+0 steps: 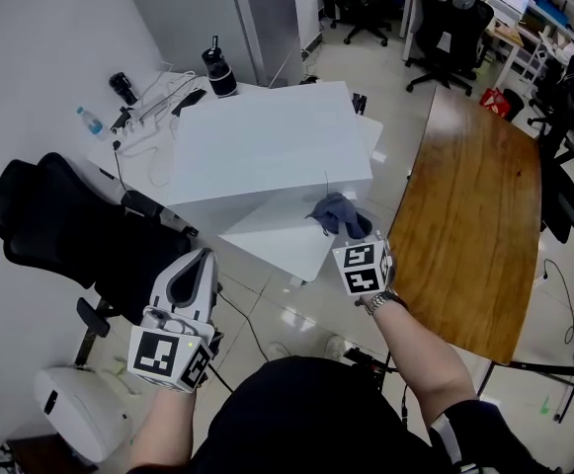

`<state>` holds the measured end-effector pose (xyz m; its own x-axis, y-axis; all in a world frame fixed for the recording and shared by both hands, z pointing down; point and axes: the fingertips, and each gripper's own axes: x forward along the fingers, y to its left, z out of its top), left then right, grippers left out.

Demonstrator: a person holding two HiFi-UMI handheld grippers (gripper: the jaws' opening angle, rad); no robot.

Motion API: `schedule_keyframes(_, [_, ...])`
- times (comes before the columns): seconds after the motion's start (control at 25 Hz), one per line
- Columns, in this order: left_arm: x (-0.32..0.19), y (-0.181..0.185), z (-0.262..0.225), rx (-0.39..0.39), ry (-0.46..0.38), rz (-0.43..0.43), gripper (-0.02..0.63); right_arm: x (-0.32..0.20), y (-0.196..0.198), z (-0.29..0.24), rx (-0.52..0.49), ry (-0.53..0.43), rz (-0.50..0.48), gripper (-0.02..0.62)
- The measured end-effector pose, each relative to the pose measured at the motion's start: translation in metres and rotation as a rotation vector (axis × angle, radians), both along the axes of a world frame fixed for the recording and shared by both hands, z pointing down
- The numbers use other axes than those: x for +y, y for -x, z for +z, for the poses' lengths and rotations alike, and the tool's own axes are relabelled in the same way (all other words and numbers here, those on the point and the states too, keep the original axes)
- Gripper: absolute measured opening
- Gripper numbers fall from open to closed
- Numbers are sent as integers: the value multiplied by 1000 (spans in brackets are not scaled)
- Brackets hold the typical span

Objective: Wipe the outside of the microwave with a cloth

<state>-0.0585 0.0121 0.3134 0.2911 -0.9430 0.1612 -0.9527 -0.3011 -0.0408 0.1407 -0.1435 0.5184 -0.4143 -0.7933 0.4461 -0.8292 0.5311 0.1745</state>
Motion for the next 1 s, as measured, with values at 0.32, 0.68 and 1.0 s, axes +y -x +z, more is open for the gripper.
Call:
schedule_keyframes(0.32, [1,-27,2,12,-3,9,3,-4,-34,-4,4,0,22,46])
schedule_keyframes(0.68, [8,-48,4,20,-6,-7,3,-2,-54,-22,-7,-26,-1,46])
schedule_keyframes(1.0, [7,-60,15,20,21,-5,3,18,-43,-67,-90,-51,-152,46])
